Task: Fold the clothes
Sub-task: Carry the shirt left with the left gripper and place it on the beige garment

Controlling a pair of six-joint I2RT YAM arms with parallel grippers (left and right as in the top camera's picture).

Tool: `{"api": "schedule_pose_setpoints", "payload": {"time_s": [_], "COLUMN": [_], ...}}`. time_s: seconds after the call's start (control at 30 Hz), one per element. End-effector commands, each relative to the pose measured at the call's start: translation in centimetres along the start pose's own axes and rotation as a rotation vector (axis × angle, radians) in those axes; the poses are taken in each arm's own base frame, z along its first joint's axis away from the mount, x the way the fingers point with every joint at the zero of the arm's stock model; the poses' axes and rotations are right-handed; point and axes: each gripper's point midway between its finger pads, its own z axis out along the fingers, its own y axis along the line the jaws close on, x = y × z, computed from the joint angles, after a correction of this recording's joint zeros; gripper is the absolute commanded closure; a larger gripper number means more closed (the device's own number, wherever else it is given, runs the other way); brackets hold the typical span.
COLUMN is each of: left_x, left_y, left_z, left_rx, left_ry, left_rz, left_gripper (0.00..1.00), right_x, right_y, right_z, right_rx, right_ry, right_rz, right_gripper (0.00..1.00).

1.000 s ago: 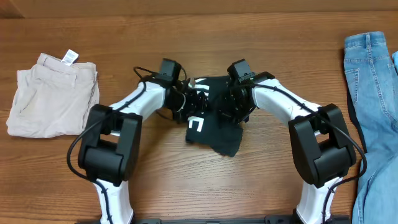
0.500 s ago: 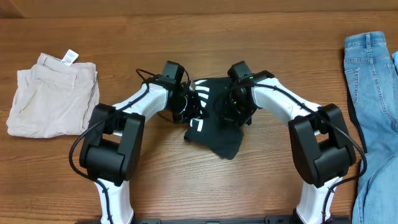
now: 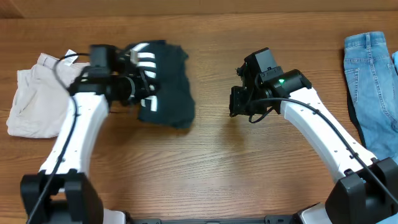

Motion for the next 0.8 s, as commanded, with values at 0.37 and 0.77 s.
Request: {"api": "schedule_pose_setpoints", "payload": {"time_s": [0.37, 0.77], "left_x": [-8.5, -12.4], "left_y": [19.4, 25.4], "left_z": [-16.3, -17.8], "left_rx": [-0.120, -0.007], "left_ry": [-0.500, -0.666], "left_rz": [-0.498, -0.644], "left_gripper": [0.96, 0.96], "right_x": [0.9, 2.1], "right_y": [-0.7, -1.2], "right_z": [-0.4, -0.5], "right_rx": [0.035, 0.056], "right_ry": [0.035, 0.080], "right_rz": [0.011, 0.028], "right_gripper": [0.96, 0.96]}}
